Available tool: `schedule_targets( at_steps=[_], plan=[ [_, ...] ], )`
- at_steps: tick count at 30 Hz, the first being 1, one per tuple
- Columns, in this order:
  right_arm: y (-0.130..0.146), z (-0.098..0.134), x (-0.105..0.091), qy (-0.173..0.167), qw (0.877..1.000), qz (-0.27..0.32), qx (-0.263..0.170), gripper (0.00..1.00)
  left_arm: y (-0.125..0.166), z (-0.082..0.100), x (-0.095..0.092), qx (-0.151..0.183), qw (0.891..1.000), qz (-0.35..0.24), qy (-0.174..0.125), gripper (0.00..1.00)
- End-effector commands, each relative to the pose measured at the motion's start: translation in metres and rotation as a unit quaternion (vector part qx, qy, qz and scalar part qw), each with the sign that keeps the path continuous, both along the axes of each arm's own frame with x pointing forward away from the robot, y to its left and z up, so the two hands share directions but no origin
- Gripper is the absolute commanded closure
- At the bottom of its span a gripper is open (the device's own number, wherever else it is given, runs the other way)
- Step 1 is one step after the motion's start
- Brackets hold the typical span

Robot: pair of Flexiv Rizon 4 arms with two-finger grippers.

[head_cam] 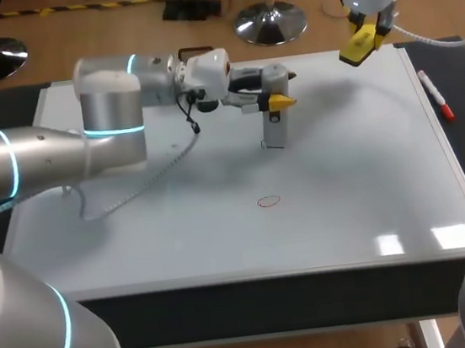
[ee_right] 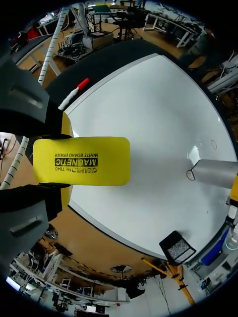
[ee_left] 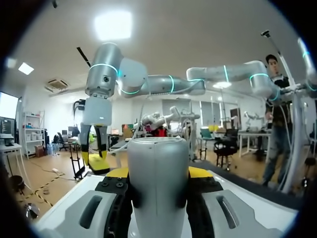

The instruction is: Pick up the inspection probe, press it on each red-marked spot on the whiteboard one by one, put down the probe, pick up the eraser, and wipe off all the red marks.

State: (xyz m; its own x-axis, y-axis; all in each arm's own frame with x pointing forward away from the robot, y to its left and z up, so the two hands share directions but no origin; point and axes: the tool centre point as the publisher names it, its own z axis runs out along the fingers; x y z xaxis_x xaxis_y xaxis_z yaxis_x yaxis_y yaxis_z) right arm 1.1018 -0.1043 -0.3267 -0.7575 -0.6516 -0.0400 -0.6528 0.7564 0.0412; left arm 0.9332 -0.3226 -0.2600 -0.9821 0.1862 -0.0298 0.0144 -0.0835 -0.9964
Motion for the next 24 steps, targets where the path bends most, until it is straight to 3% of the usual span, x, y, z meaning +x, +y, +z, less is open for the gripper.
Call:
schedule_targets(
  at_steps=[1,24],
  plan=[
    [-0.001,0.001,0.001,0.002,1.000,0.001,-0.002,1.00,-0.003,-0.006,0.003,-0.005,1.000,0.002,0.002,1.00],
    [-0.001,0.001,0.001,0.002,1.000,0.001,-0.002,1.00,0.000,-0.007,0.019,-0.009,1.000,-0.014,-0.010,1.00]
  ],
)
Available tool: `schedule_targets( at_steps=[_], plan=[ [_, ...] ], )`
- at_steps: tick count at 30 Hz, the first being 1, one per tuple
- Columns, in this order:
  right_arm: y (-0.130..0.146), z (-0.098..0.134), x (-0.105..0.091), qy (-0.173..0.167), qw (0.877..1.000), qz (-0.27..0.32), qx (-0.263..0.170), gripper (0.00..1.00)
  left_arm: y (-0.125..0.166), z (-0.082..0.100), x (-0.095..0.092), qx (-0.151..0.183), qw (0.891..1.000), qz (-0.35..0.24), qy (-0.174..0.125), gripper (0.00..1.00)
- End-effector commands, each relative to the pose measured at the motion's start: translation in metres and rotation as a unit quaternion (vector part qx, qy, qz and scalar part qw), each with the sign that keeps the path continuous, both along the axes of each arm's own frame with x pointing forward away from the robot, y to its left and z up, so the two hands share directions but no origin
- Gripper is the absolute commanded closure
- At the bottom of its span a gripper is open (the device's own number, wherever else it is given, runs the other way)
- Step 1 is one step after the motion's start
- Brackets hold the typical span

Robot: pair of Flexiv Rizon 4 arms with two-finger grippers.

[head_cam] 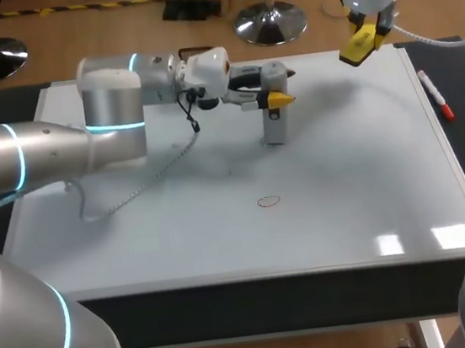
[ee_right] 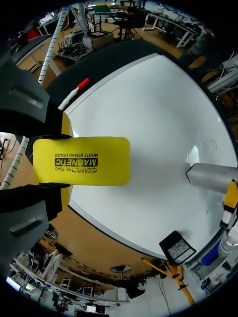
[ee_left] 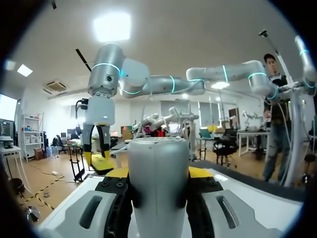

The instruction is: Pick up the inspection probe, press it on each red-marked spot on the whiteboard one by one, put down the probe, pick up the eraser, and wipe off all the red marks.

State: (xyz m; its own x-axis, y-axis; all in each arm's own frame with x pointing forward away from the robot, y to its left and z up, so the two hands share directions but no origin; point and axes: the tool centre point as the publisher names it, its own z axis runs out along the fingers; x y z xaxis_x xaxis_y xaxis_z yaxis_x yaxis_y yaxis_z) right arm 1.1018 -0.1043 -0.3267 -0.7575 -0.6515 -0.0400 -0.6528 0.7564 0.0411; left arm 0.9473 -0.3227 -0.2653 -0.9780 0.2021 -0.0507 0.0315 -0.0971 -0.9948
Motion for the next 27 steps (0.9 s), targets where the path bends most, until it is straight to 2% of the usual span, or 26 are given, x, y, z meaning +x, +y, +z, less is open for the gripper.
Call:
schedule_targets(
  at_steps=[1,10,27],
  plan=[
    [-0.001,0.001,0.001,0.002,1.000,0.001,-0.002,1.00,0.000,-0.002,0.006,-0.002,1.000,-0.006,-0.001,1.00],
    [-0.001,0.001,0.001,0.002,1.000,0.001,-0.002,1.00,0.002,-0.009,0.007,-0.001,1.000,-0.004,0.006,1.00],
    [-0.001,0.001,0.001,0.002,1.000,0.001,-0.002,1.00,0.003,-0.013,0.011,0.001,1.000,-0.005,0.009,1.00]
  ],
)
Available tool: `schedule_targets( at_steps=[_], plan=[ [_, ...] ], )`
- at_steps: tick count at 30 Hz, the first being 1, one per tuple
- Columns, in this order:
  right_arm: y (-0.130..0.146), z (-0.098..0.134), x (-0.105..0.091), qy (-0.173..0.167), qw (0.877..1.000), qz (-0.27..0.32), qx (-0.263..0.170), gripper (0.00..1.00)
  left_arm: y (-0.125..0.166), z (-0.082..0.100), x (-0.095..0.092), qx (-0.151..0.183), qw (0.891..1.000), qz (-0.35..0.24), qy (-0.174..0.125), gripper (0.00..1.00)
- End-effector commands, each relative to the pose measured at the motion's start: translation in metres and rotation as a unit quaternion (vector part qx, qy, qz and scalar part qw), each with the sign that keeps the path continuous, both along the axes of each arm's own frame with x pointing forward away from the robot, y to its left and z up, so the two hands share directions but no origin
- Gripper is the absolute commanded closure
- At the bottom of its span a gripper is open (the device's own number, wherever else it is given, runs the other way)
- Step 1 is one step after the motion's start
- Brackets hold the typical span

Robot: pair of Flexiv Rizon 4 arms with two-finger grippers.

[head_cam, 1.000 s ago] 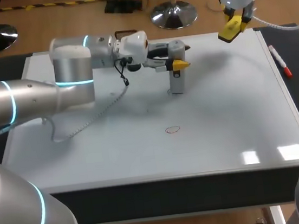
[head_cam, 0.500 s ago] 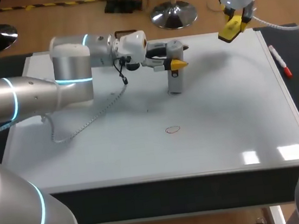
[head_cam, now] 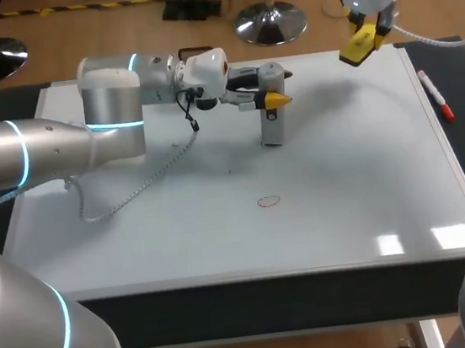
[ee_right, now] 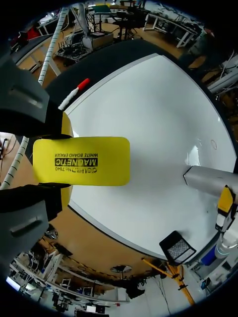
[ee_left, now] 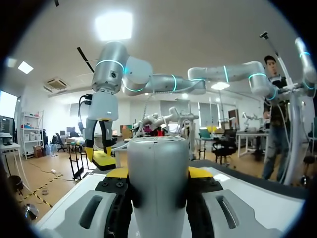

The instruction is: Pick up the inspection probe, press it on each red-marked spot on the whiteboard one by one, put down the probe, pick up the eraser, and wipe off all the red marks.

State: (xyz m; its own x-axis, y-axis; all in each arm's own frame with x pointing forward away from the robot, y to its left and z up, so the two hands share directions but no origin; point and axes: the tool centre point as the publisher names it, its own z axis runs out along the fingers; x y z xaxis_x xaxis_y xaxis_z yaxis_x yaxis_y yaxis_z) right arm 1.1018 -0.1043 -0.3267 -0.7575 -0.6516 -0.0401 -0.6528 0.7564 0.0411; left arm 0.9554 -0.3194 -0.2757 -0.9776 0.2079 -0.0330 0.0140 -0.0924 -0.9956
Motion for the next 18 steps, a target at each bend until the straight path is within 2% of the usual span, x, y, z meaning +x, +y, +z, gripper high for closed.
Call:
schedule_targets(
  at_steps=[1,6,13,18],
  plan=[
    [-0.001,0.001,0.001,0.002,1.000,0.001,-0.002,1.00,-0.001,-0.002,0.002,-0.001,1.000,-0.002,0.001,1.00],
    [-0.001,0.001,0.001,0.002,1.000,0.001,-0.002,1.00,-0.001,-0.002,0.002,-0.002,1.000,-0.002,0.002,1.00],
    [-0.001,0.001,0.001,0.002,1.000,0.001,-0.002,1.00,-0.007,0.027,-0.005,-0.017,1.000,-0.014,-0.013,1.00],
    [-0.001,0.001,0.001,0.002,1.000,0.001,-0.002,1.00,-0.007,0.034,-0.006,-0.021,1.000,-0.015,-0.014,1.00]
  ],
)
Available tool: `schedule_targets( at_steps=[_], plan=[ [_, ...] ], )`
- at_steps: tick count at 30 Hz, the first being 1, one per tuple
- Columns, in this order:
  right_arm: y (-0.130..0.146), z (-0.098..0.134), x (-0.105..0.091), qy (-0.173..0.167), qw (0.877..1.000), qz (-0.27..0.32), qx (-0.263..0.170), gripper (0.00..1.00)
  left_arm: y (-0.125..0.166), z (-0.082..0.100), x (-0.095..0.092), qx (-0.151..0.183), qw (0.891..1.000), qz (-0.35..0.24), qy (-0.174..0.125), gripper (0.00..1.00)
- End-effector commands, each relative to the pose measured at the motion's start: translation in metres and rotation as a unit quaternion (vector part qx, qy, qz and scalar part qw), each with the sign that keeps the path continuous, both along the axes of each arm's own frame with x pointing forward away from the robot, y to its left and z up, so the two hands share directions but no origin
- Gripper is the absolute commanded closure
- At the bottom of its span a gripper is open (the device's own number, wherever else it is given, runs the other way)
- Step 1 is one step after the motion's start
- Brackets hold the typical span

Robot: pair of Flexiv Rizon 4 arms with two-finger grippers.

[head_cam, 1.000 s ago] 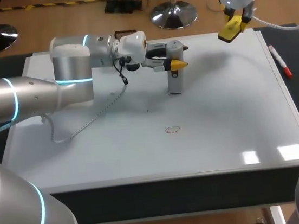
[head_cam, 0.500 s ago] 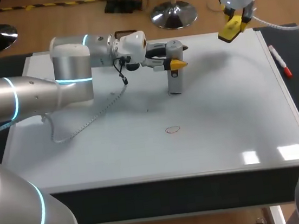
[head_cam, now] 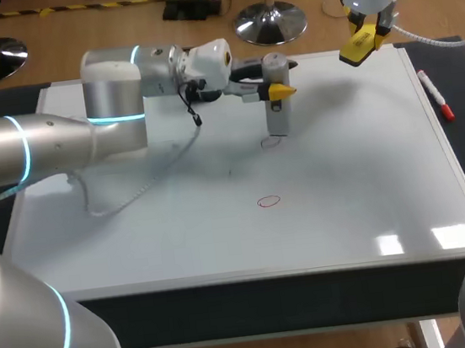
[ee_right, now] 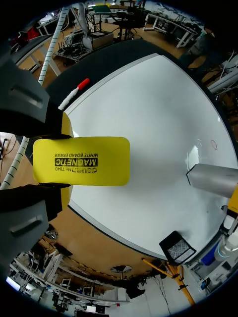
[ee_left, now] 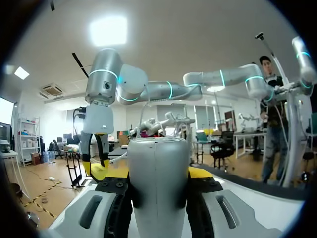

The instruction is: Pick up the inspection probe, press it on each red-marked spot on the whiteboard one by one, put down the probe, pick up the eraser, and wipe off all the red marks.

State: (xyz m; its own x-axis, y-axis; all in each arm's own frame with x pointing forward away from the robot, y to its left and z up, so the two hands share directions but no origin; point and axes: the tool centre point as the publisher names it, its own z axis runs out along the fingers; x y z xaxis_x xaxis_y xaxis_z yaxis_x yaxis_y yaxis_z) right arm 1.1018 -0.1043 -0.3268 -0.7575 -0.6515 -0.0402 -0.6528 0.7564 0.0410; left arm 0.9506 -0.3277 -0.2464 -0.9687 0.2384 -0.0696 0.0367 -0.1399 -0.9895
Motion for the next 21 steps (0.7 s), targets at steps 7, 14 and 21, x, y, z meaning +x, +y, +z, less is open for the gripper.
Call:
schedule_targets(
  at_steps=[7,14,21],
  plan=[
    [-0.001,0.001,0.001,0.002,1.000,0.001,-0.002,1.00,0.021,0.016,0.000,0.001,1.000,0.014,0.023,1.00],
    [-0.001,0.001,0.001,0.002,1.000,0.001,-0.002,1.00,0.057,0.027,0.000,-0.001,0.999,0.033,0.011,1.00],
    [-0.001,0.001,0.001,0.002,1.000,0.001,-0.002,1.00,0.097,0.031,0.015,0.000,0.997,0.072,0.000,1.00]
  ],
)
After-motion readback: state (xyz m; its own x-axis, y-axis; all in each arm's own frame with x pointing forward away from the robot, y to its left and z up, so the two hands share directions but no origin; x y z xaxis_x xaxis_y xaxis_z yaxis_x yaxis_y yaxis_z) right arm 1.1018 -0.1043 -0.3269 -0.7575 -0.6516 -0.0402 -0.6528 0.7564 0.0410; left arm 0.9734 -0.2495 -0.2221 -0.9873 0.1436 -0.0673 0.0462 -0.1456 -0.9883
